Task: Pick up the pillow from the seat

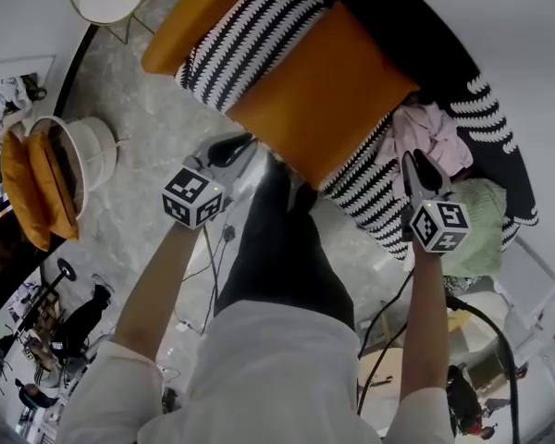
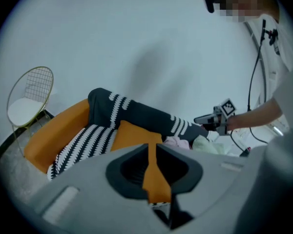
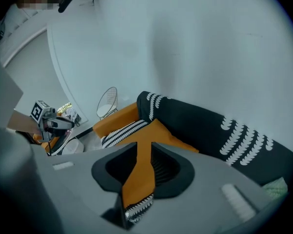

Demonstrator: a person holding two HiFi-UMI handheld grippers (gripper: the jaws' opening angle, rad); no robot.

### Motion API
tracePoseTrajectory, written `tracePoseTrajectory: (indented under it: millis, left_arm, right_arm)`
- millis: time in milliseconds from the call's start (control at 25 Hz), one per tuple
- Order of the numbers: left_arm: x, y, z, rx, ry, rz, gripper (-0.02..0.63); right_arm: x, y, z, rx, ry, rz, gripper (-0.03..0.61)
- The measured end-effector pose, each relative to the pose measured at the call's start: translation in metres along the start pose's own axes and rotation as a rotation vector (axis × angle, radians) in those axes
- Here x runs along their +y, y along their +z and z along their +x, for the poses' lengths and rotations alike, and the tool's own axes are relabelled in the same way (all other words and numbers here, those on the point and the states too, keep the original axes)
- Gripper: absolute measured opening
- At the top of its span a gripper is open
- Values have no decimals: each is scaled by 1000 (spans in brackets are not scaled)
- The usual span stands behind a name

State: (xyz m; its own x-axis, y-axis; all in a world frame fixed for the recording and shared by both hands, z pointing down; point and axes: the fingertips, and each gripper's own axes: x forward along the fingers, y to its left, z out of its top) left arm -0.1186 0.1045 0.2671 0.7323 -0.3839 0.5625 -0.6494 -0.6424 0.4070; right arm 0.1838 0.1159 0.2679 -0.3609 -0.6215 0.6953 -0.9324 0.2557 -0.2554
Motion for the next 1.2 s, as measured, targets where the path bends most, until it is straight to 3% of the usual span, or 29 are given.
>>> tracePoseTrajectory:
  millis: [280,400,640,840,1040,1200]
  left_arm:
    - [45,-43,54,138,-15,91,110]
    - [77,-70,76,191,-18,109,146]
    - [125,-109,106,273,-13,115,217]
    - [145,-135,131,354,-21,122,294]
    - [161,-156,160,430,-43,137,420]
    - [179,-175,174,491,-67,129,472]
  right_arm:
    - [-61,-41,73,132,1,-13,163]
    - [-83,-62,112,168,-2,25,212]
    - [-105,-85,169,247,-12,1,293]
    - [-137,-100,198,289,-26,24,366]
    - [-173,-117,229,379,-36,2,475]
    - [-184,-116,257,393,-25,-5,534]
